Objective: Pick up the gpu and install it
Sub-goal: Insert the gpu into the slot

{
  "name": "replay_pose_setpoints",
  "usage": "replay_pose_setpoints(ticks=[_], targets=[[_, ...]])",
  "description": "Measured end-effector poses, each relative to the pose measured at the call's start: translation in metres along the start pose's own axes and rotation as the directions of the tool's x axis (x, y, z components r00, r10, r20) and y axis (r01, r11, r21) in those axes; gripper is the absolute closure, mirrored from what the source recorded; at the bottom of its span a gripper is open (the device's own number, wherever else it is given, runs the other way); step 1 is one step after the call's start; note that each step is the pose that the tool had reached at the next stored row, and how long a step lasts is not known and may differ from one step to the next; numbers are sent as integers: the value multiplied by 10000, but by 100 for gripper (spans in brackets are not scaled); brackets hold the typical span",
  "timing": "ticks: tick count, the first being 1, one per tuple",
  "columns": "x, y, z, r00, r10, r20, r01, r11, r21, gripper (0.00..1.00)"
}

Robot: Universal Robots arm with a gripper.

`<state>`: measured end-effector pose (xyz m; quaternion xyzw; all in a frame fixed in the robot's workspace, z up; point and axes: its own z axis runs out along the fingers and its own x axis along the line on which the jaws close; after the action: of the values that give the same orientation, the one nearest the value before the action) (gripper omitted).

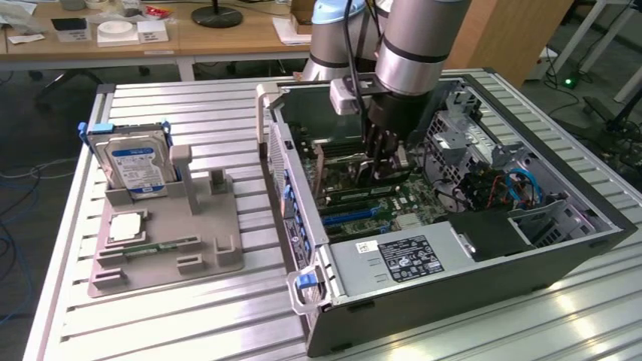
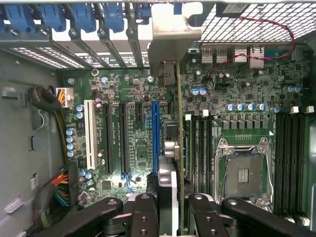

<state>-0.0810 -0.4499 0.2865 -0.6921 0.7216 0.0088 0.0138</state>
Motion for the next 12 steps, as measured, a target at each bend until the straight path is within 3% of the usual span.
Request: replay_pose_setpoints(ticks=[6,12], targets=[[38,0,9,10000,1,2,-1,10000,1,72],[43,23,85,10000,-3,1,3,10000,8,72]])
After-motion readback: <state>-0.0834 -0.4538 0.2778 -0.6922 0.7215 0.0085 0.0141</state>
